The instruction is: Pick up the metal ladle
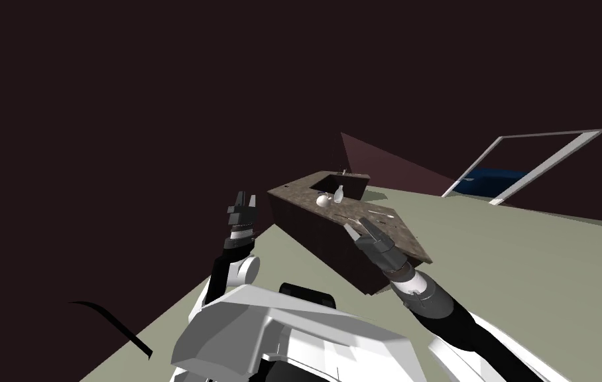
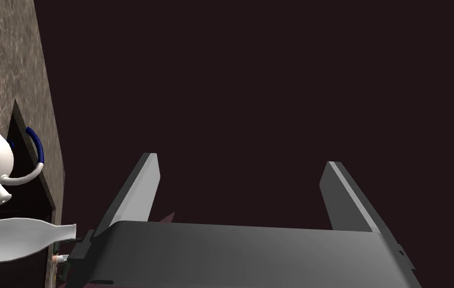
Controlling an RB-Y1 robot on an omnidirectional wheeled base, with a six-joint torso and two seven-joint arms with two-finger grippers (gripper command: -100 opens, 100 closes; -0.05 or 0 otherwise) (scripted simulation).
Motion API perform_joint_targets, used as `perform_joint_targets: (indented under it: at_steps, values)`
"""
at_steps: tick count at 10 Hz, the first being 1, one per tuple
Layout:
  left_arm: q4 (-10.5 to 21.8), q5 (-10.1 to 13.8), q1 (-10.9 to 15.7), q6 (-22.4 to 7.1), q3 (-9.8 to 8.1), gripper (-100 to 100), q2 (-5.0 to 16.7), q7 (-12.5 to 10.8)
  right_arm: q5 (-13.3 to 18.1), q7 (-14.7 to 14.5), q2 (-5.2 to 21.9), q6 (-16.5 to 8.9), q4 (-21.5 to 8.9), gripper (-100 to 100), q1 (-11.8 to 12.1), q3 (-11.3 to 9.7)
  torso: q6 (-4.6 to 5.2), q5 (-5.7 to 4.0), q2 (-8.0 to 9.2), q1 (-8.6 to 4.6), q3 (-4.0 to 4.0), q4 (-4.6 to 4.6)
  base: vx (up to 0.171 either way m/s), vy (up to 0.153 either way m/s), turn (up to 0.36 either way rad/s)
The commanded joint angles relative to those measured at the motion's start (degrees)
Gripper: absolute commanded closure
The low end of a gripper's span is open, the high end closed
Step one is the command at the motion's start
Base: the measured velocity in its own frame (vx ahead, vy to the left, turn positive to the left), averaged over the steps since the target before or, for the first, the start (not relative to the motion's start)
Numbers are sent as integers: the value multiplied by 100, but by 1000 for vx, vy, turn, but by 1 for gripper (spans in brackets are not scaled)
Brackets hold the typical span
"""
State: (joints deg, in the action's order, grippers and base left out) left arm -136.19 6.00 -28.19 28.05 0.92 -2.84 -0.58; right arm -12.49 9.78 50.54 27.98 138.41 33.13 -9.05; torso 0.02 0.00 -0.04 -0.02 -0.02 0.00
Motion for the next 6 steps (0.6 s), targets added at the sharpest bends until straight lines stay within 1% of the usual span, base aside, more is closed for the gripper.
perform_joint_targets:
  at_steps: [1,2,3,4,5,6]
  values:
    - [0,0,0,0,0,0,0,0,15,20,286,-51,-115,-100,-40,-76,0,0,0,0,0,0,25,12,189]
    - [0,0,0,0,0,0,0,0,15,20,465,-51,-115,-100,-40,-76,-3,0,-5,0,-3,-1,22,8,125]
    - [0,0,0,0,0,0,0,0,15,20,598,-51,-115,-100,-40,-76,-1,-1,-5,-1,-3,-1,8,3,2]
    - [0,0,0,0,0,0,0,0,38,34,794,-90,-234,-100,-65,-138,2,-1,-1,-3,-1,0,16,6,279]
    - [0,0,1,0,0,0,0,0,38,34,978,-90,-234,-100,-65,-138,-5,-1,-4,-2,-2,-1,23,-5,116]
    - [0,0,0,0,0,0,0,0,38,34,1054,-90,-234,-100,-65,-138,2,-1,-4,-5,-3,-1,13,-4,-44]
